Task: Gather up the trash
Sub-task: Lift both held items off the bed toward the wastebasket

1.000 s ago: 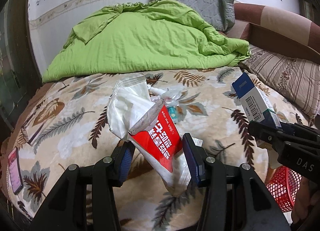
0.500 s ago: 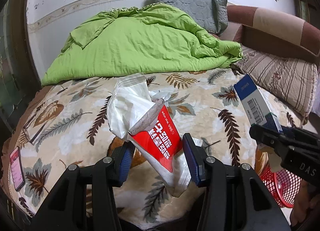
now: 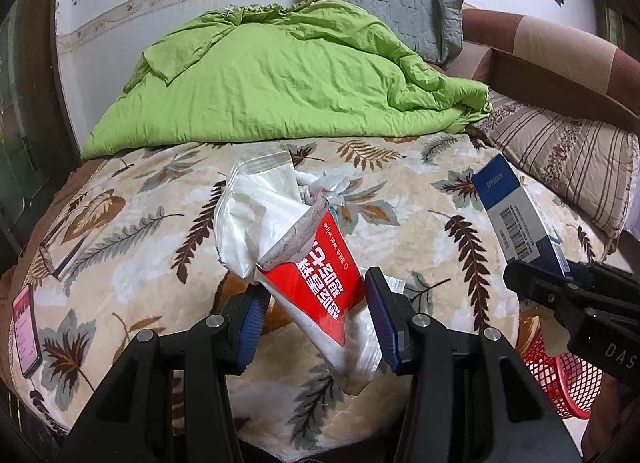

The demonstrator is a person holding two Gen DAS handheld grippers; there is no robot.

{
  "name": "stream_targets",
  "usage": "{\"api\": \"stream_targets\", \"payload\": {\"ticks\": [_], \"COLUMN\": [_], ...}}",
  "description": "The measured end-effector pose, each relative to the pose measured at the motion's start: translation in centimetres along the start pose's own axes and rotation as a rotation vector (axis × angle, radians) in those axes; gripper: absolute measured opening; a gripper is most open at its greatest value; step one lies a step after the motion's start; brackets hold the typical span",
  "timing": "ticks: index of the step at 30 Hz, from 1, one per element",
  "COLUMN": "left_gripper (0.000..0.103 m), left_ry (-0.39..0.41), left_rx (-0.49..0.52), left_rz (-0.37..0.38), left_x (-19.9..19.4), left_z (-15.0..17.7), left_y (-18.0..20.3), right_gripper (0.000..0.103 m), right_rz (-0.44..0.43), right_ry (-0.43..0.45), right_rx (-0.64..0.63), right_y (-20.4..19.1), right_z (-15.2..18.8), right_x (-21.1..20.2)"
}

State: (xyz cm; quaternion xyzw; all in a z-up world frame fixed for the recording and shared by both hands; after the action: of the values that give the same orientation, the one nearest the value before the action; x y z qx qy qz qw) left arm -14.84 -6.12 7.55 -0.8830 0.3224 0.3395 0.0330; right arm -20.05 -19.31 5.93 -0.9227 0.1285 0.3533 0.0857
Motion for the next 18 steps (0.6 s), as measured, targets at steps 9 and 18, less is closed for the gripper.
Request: {"api": "stream_targets", "payload": {"ticks": [9,18], "left_gripper": [0.047,0.047], "left_ry": [-0.046,-0.073], "left_rx": [-0.01,-0.019], "left_rz": [-0.004,0.003], "left_x": [2.5,4.3], "left_z": [0.8,1.3], "left_y": [-0.8,-1.5], "right_gripper": [0.042,0.042], "right_rz": [-0.003,0.003], "right_ry": [-0.055,-0.078], "right_rx": [0.013,0.01], "right_y": [0.2,0.2], "right_z": [0.4,0.4], "right_x": [2.7,4.2]}}
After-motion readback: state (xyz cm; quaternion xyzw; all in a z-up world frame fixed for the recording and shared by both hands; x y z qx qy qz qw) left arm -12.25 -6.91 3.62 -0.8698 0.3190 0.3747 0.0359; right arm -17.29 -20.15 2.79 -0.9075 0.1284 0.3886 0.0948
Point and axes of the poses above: each gripper's, at about its wrist camera, not at the fingertips, and x roughly the way its jaws point, y to its right, z to its underside, the point moved 9 cm from there along x, roughly the way its jaws point, and after that the axes turned 15 degrees about z, right-handed, at the moved point
